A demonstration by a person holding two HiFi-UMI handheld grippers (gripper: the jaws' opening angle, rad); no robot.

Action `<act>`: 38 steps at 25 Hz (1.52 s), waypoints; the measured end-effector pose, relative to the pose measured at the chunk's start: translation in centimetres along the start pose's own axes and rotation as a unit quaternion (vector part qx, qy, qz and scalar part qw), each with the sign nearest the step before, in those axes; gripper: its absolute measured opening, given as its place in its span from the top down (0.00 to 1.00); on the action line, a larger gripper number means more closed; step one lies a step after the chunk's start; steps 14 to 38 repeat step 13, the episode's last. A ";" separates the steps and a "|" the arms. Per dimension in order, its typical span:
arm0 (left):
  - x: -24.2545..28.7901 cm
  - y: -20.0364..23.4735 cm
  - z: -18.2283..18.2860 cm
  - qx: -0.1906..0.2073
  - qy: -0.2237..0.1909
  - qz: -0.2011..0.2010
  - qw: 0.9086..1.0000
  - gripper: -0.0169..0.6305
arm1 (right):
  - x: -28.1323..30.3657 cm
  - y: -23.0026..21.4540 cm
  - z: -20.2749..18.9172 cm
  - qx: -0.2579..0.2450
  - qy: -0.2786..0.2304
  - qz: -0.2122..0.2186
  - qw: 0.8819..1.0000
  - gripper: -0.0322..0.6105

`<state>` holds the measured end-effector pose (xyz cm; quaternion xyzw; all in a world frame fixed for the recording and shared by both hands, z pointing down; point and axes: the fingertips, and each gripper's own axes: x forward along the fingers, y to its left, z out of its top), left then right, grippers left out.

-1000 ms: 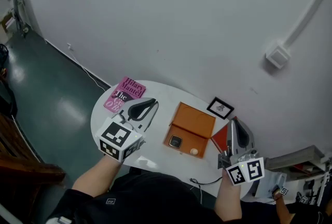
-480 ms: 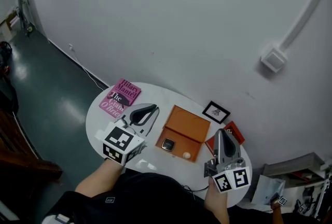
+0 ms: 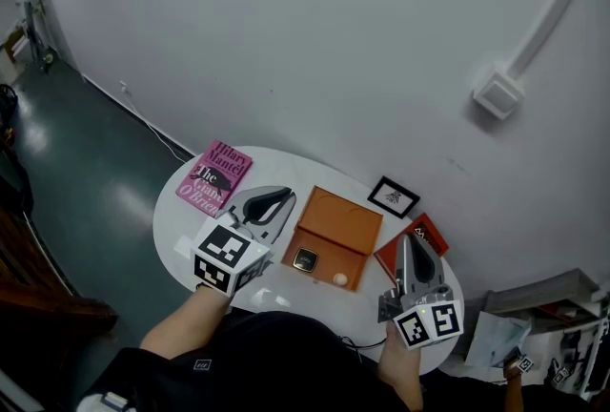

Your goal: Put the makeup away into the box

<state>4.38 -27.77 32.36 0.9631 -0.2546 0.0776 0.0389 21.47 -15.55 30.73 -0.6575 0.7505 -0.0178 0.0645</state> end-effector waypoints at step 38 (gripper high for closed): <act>0.1 -0.2 -0.3 -0.004 0.002 -0.008 1.000 0.93 | 0.5 0.8 -0.1 -0.002 0.004 0.013 1.000 0.90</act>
